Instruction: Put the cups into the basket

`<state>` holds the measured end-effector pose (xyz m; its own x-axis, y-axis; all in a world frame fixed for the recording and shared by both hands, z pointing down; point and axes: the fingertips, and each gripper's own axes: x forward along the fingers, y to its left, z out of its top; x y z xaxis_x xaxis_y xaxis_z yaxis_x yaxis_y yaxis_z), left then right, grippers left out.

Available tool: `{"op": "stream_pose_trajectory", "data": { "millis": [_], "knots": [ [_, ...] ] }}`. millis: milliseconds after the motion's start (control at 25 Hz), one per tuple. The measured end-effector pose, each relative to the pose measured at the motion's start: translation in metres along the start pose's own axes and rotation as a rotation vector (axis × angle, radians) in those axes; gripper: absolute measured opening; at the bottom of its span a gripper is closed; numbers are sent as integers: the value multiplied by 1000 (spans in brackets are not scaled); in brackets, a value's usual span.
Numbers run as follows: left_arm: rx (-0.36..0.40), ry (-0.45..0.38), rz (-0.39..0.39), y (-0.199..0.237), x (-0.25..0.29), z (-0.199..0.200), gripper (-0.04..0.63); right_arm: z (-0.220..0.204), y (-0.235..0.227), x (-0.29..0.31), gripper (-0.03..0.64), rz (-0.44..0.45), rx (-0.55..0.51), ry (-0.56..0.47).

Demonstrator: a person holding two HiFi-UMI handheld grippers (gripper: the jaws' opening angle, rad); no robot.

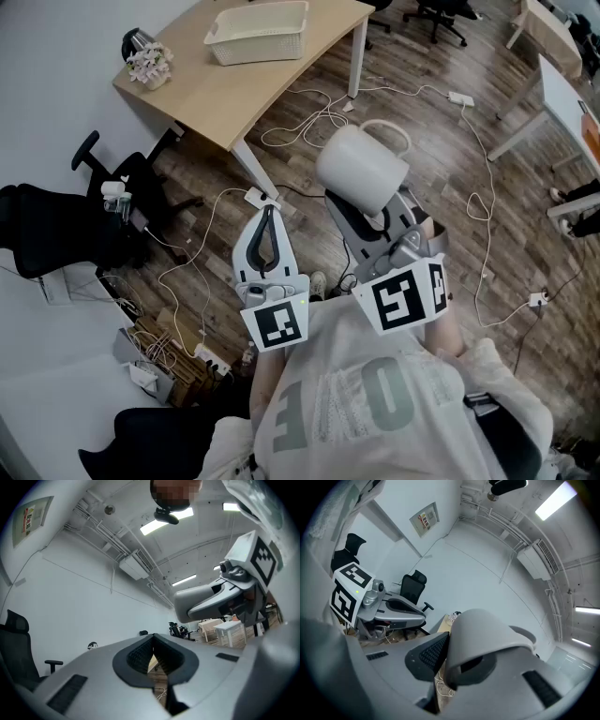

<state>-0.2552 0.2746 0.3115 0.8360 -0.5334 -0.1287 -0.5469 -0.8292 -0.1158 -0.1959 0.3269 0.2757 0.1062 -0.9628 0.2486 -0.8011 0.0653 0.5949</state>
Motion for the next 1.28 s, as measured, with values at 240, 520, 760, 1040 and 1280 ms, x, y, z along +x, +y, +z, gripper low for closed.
{"op": "stream_pose_trajectory", "data": {
  "millis": [240,520,760,1040,1280],
  "knots": [
    [4,-12,-1,22,9,3,9,-7,2,20,35,1,6,38],
    [29,-6,38,71,12,2,9,-1,8,47,35,41,63,37],
    [11,-27,95,128,18,-1,9,6,17,85,35,46,60,45],
    [8,-20,78,159,34,-14,9,-2,21,108,35,6,53,115],
    [0,-62,50,149,73,-6,9,-32,-11,109,35,-39,83,148]
  ]
}}
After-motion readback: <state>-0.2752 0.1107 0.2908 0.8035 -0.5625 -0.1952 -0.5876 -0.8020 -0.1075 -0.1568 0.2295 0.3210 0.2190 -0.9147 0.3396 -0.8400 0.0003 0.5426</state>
